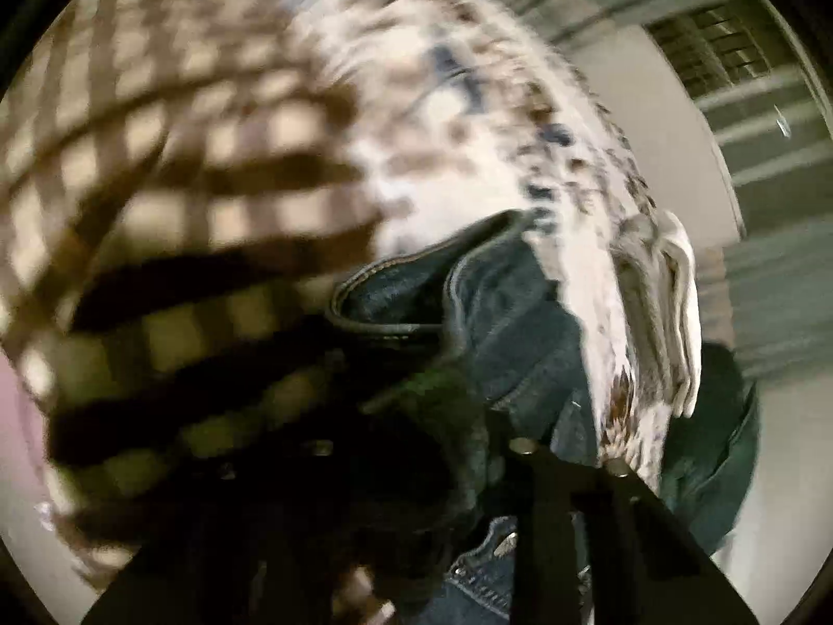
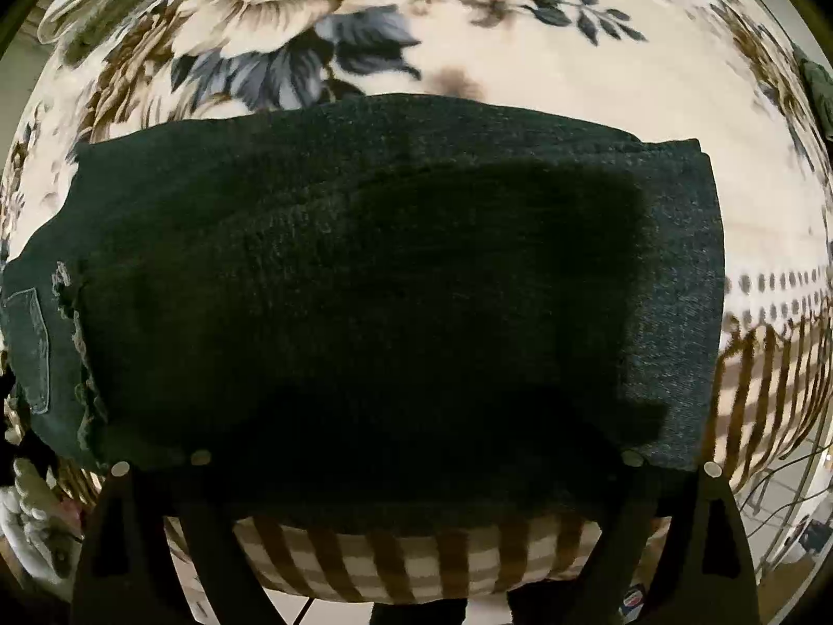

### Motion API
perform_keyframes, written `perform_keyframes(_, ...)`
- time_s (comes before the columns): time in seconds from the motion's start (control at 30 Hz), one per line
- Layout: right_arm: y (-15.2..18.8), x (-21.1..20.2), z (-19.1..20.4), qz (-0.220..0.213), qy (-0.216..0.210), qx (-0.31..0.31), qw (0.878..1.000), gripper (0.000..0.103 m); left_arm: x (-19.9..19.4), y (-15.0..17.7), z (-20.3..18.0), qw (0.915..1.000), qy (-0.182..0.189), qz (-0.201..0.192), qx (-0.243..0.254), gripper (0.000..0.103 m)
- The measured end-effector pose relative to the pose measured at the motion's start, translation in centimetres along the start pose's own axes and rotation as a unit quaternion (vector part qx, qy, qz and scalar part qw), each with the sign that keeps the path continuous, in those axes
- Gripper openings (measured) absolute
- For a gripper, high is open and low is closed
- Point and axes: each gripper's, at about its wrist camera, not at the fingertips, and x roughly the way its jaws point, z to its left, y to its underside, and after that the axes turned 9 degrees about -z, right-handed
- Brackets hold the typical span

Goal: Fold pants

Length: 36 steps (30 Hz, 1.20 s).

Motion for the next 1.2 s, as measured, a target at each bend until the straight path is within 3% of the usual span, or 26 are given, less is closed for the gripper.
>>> perform_keyframes(0.23,-0.8,-1.2,-2.0,-0.017,-0.027,0.003,0.999,0.099,-6.4,0.5,-7.3,0.9942,0.025,-0.068,0.080,0.021)
perform_keyframes(0.43,-0.8,-2.7,-2.3,-0.023,-0.014,-0.016,1.000,0.102,-11.0,3.4,-13.7,0.9813,0.032,-0.094,0.165,0.021)
perform_keyframes(0.6,-1.5,-5.9,-2.9,-0.058,-0.010,-0.047,0.997,0.102,-13.1,7.2,-18.3,0.9701,0.031,-0.092,0.223,0.021)
perform_keyframes(0.8,-2.2,-8.9,-6.6,-0.082,-0.026,-0.043,0.995,0.102,-14.9,13.6,-24.2,0.9501,0.046,-0.080,0.298,0.021)
perform_keyframes(1.1,-2.0,-9.1,-18.6,-0.079,-0.044,0.058,0.994,0.102,-13.7,26.0,-30.9,0.9183,0.076,-0.008,0.388,0.020)
perform_keyframes(1.2,-1.5,-8.5,-23.1,-0.074,-0.042,0.091,0.992,0.102,-12.2,31.8,-32.2,0.8981,0.074,0.021,0.433,0.020)
